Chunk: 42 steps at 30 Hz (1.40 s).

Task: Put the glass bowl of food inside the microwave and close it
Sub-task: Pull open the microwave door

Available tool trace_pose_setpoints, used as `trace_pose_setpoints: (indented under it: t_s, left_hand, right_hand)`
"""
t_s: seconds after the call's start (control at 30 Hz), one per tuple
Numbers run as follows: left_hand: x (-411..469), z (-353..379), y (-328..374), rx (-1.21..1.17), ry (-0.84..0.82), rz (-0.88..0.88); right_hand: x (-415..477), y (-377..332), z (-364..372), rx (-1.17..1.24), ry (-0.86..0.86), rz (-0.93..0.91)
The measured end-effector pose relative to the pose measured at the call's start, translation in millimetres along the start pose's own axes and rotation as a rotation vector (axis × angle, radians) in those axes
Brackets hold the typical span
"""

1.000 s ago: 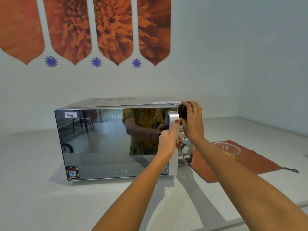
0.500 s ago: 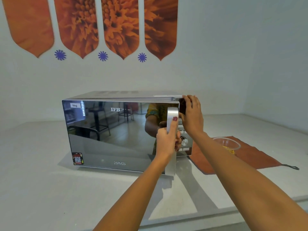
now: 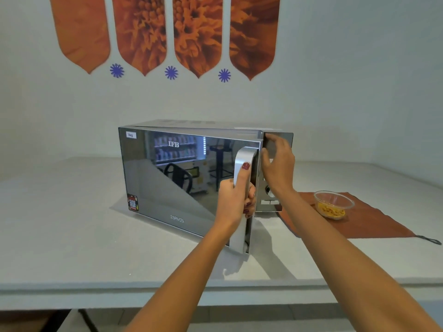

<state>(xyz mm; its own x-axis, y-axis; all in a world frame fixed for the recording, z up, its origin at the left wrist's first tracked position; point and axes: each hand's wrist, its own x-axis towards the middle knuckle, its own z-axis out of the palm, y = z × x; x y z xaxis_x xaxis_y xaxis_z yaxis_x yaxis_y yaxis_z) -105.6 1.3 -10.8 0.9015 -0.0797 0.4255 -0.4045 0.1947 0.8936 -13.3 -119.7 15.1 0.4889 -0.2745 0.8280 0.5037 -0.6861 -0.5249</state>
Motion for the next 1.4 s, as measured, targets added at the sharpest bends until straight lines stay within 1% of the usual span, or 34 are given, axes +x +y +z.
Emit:
trace_pose_setpoints:
  t_s: [0.07, 0.13, 0.23, 0.3, 0.43, 0.47, 0.57, 0.7, 0.8, 0.97, 1.03, 1.1, 1.13, 1.2, 1.27, 1.4]
  left_hand:
    - [-8.6, -6.0, 4.6, 0.005, -0.014, -0.010]
    - [-17.0, -13.7, 9.9, 0.014, -0.025, -0.027]
    - [-31.5, -25.7, 20.9, 0.026, -0.051, -0.047]
    - [-39.7, -37.2, 25.3, -0.011, -0.091, -0.062]
    - [-56.3, -60.5, 34.5, -0.074, -0.200, -0.111]
    - [-65.3, -75.7, 39.4, -0.084, -0.199, -0.124]
    - [-77.8, -98.2, 44.8, -0.134, -0.263, -0.096]
    - [-98.5, -134.8, 57.9, -0.205, -0.242, -0.057]
    - [-111.9, -158.9, 67.6, -0.219, -0.164, -0.020]
    - [-137.0, -193.8, 87.0, -0.067, 0.061, 0.101]
    - [-148.2, -198.6, 98.1, 0.011, 0.211, 0.138]
    - [-156.3, -205.8, 105.4, 0.111, 0.410, 0.221]
    - [-158.3, -205.5, 109.6, 0.172, 0.506, 0.273]
    - [-163.7, -210.2, 118.5, 0.353, 0.634, 0.347]
    - [-167.3, -218.2, 126.0, 0.519, 0.719, 0.378]
    - [-177.1, -239.6, 134.7, 0.688, 0.764, 0.395]
  right_hand:
    - [-5.3, -16.9, -4.3, 0.082, 0.020, -0.025]
    - [-11.0, -34.9, -10.6, 0.223, -0.015, -0.031]
    - [-16.4, -57.7, -17.2, 0.391, -0.146, -0.015]
    - [-19.9, -73.2, -20.2, 0.497, -0.245, -0.018]
    - [-27.6, -102.3, -28.1, 0.674, -0.436, -0.073]
    - [-35.2, -114.2, -21.5, 0.731, -0.511, -0.079]
    - [-42.8, -128.2, -22.0, 0.780, -0.590, -0.134]
    - [-55.8, -155.0, -11.4, 0.907, -0.678, -0.183]
    - [-65.7, -174.7, 1.7, 0.940, -0.681, -0.250]
    - [-83.4, -203.1, 22.4, 0.956, -0.667, -0.341]
    - [-92.4, -213.6, 29.7, 0.939, -0.648, -0.378]
    - [-102.4, -226.1, 39.6, 0.928, -0.615, -0.438]
    - [-107.1, -230.7, 44.4, 0.919, -0.593, -0.467]
    - [-116.5, -241.1, 56.6, 0.906, -0.564, -0.507]
    - [-125.6, -249.0, 67.8, 0.880, -0.554, -0.536]
    - [-141.9, -264.5, 87.3, 0.873, -0.576, -0.545]
